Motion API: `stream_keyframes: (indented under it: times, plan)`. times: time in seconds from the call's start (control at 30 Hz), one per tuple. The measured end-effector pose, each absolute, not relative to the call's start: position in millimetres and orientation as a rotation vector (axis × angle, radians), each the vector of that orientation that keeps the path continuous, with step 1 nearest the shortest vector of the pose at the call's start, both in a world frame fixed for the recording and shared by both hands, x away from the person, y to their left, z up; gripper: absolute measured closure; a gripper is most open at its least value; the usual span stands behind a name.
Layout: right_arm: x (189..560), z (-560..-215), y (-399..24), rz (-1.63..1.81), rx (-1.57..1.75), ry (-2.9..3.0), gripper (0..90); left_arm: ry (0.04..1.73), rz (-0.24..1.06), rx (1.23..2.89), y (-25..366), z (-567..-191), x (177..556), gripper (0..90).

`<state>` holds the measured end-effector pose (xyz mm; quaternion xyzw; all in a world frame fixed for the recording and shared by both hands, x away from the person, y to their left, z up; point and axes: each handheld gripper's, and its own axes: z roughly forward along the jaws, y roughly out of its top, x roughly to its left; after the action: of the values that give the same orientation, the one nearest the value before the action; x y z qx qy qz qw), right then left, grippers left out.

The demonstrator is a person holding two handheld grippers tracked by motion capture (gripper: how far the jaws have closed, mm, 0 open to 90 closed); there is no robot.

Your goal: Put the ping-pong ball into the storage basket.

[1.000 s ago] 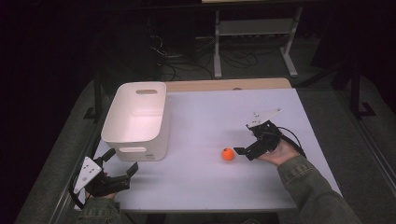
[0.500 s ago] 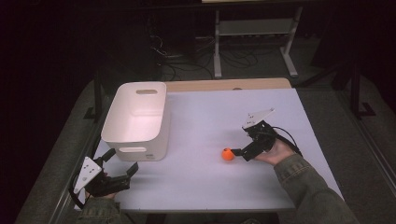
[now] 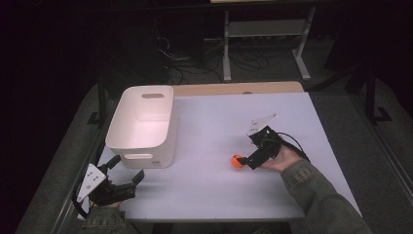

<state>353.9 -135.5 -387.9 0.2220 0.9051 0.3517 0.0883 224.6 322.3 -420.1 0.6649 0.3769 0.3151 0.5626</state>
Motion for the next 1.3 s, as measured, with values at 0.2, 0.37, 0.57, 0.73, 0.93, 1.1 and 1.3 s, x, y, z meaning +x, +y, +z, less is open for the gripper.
stream_keyframes:
  times: [0.2, 0.37, 0.57, 0.73, 0.93, 1.1, 1.3]
  plan:
    - [355.5, -391.7, -131.7, 1.032, 0.654, 2.709, 0.4, 0.885, 0.741, 1.567, 322.2, -420.0, 224.6, 1.9]
    - [356.7, -395.2, -127.9, 1.015, 0.648, 2.725, 0.4, 0.885, 0.741, 1.568, 322.2, -420.1, 224.6, 1.9]
    - [357.4, -398.7, -124.7, 0.996, 0.64, 2.739, 0.3, 0.885, 0.74, 1.567, 322.2, -420.1, 224.6, 1.9]
    - [357.3, -402.7, -121.4, 0.976, 0.634, 2.756, 0.4, 0.884, 0.739, 1.569, 322.1, -420.1, 224.7, 1.9]
    - [358.5, -408.0, -117.2, 0.954, 0.617, 2.775, 0.4, 0.884, 0.738, 1.57, 322.1, -420.1, 224.6, 1.9]
    - [359.1, -410.3, -115.4, 0.941, 0.621, 2.785, 0.4, 0.883, 0.738, 1.571, 322.1, -420.1, 224.5, 1.9]
    - [359.3, -412.3, -114.0, 0.929, 0.613, 2.794, 0.4, 0.883, 0.737, 1.571, 322.0, -420.1, 224.6, 1.9]
